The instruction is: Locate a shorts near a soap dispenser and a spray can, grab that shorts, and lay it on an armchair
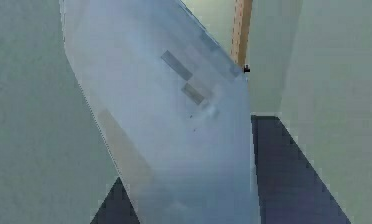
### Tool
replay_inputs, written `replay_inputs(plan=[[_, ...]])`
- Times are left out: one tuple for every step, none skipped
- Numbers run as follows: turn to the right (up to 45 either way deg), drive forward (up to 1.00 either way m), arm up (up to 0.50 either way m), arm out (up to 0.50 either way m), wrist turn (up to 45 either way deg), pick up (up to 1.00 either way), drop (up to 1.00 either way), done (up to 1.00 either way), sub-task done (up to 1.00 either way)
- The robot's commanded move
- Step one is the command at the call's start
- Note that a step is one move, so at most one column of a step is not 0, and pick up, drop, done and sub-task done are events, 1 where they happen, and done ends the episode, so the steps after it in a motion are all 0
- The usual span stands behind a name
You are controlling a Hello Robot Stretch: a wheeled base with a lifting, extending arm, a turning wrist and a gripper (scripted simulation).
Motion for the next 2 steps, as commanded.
replay_inputs(plan=[[0.0,1.0,0.0,0.0,0.0,0.0,0.0,0.0,0.0],[-3.0,0.0,0.0,0.0,0.0,0.0,0.0,0.0,0.0]])
